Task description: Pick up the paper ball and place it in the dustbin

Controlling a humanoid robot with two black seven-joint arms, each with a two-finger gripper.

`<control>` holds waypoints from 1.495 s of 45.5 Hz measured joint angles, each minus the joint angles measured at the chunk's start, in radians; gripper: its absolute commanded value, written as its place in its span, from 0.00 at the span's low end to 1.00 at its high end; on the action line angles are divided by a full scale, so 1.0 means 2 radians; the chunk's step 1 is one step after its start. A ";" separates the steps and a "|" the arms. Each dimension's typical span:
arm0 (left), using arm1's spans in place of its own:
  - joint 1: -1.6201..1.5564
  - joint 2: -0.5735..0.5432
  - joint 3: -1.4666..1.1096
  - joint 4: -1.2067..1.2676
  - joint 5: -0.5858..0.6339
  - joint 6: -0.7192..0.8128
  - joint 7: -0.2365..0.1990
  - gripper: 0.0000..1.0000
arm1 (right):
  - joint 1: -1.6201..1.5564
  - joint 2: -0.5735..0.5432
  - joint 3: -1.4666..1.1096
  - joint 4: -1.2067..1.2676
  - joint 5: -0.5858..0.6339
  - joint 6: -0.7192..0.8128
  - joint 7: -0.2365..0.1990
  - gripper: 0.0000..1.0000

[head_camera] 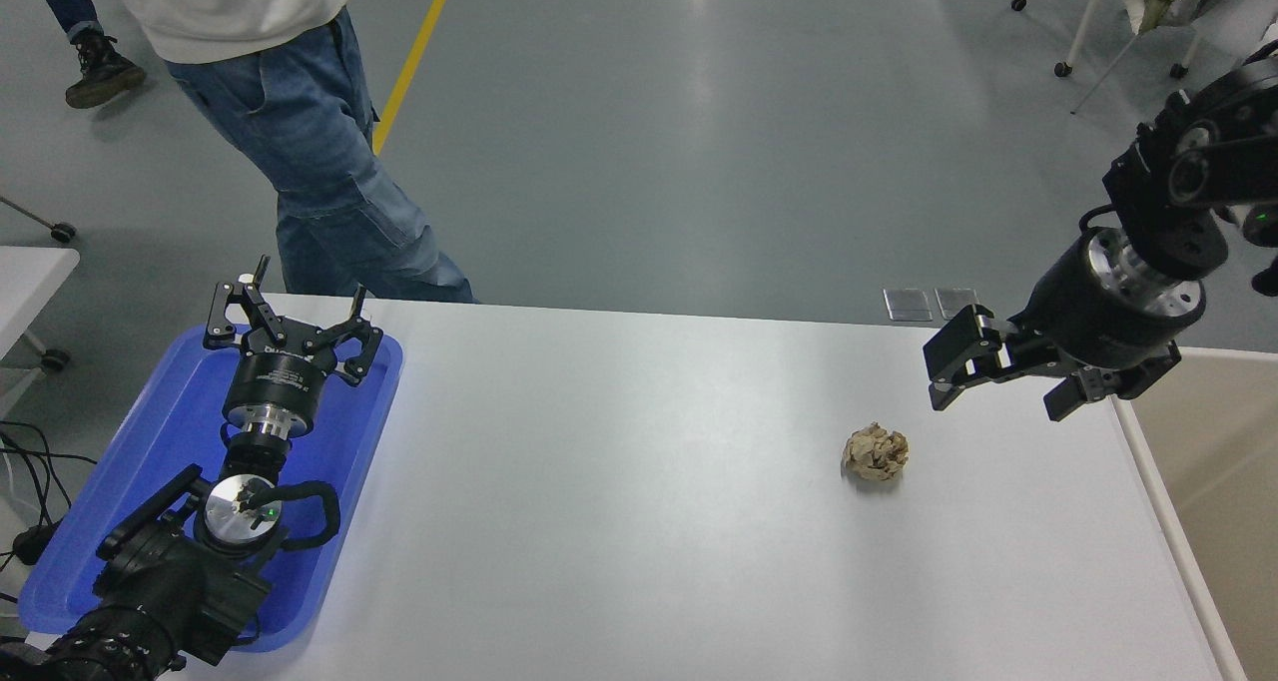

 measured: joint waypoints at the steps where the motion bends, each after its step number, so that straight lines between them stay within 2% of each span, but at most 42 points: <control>1: 0.000 0.000 0.000 0.000 0.000 0.000 0.000 1.00 | 0.000 0.000 0.000 0.000 0.000 0.000 0.000 1.00; 20: 0.000 0.000 0.000 0.000 0.000 0.000 0.000 1.00 | -0.006 0.001 -0.001 -0.002 -0.002 -0.002 0.000 1.00; 35: 0.000 0.000 0.000 0.000 0.000 0.000 0.000 1.00 | -0.051 0.010 0.013 -0.034 -0.006 -0.049 0.001 1.00; 56: 0.000 0.000 0.000 0.000 0.000 -0.001 0.000 1.00 | -0.181 0.048 0.061 -0.149 -0.019 -0.110 0.002 1.00; 68: 0.000 0.000 0.000 0.000 0.000 -0.001 0.000 1.00 | -0.298 0.081 0.102 -0.259 -0.048 -0.147 0.002 1.00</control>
